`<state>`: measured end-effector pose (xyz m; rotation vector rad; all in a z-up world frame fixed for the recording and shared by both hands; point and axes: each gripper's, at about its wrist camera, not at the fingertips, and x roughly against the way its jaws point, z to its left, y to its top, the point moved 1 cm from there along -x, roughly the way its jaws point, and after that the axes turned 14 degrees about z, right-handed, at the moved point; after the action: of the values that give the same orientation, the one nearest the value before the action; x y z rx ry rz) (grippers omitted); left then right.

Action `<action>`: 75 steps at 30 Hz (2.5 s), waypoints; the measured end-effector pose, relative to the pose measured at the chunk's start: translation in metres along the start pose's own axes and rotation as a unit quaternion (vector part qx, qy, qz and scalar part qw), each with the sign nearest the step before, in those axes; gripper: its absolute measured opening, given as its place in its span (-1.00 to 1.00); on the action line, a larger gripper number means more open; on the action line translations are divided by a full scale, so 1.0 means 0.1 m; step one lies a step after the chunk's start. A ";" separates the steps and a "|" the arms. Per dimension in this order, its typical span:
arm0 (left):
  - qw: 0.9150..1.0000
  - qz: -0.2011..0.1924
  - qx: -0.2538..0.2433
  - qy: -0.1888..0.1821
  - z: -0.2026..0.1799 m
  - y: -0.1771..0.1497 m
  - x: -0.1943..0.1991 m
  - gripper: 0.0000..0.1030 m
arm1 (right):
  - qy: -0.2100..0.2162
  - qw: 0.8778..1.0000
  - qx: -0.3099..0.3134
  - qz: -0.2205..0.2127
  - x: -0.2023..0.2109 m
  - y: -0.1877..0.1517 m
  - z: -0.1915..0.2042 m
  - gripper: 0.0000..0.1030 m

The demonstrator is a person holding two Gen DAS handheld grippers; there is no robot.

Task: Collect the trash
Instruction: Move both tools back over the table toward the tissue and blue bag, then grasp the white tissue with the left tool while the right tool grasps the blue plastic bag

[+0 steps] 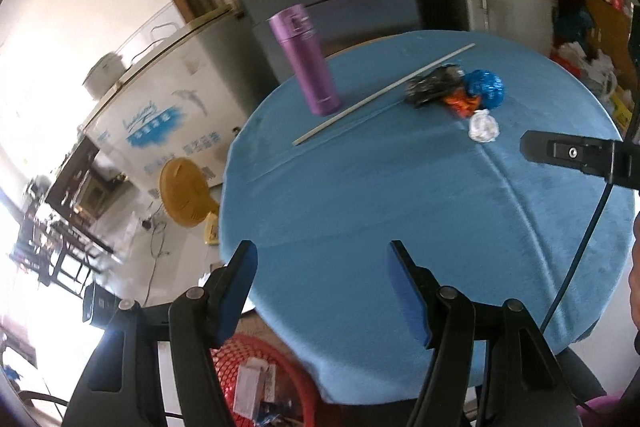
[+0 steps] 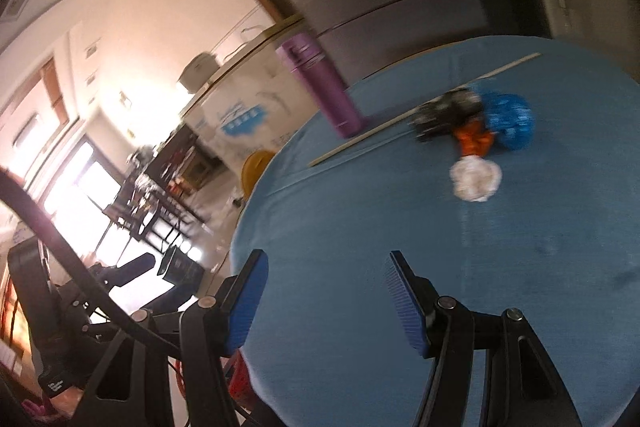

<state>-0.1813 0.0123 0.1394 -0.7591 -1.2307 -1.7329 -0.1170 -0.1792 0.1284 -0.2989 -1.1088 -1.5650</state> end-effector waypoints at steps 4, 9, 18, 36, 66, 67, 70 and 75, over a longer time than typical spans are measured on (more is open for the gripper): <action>1.000 0.000 -0.018 -0.013 -0.20 0.11 0.02 0.31 | -0.015 0.999 -0.024 -0.019 0.17 0.00 -0.25 0.26; 0.998 0.017 -0.028 -0.061 -0.38 0.29 -0.10 0.31 | -0.033 0.997 -0.066 -0.037 0.38 -0.04 -0.66 0.26; 0.987 0.035 -0.047 -0.149 -0.85 0.85 -0.48 0.34 | -0.053 0.987 -0.141 -0.061 0.60 -0.13 -1.29 0.26; 0.962 0.088 0.001 -0.258 -1.65 1.76 -1.50 0.34 | -0.037 0.983 -0.172 -0.056 0.32 0.72 -1.93 0.26; 0.961 0.105 0.024 -0.253 -0.90 0.99 -1.33 -0.45 | -0.030 0.981 -0.191 0.019 -0.36 0.84 -1.86 0.01; 0.965 0.100 0.024 -0.240 -0.84 0.91 -1.25 -0.45 | -0.027 0.981 -0.190 0.020 -0.32 0.77 -1.82 0.01; 0.973 0.090 0.025 -0.210 -0.73 0.78 -1.07 -0.45 | -0.015 0.982 -0.187 0.025 -0.20 0.48 -1.64 0.01; 0.986 0.055 0.023 -0.153 -0.47 0.47 -0.76 -0.45 | 0.005 0.984 -0.177 0.033 -0.06 0.07 -1.39 0.01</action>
<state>-0.1047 -0.0163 0.0797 -1.0747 -1.3991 -1.5324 -0.0580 -0.2820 0.0551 -0.5610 -0.7997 -1.6980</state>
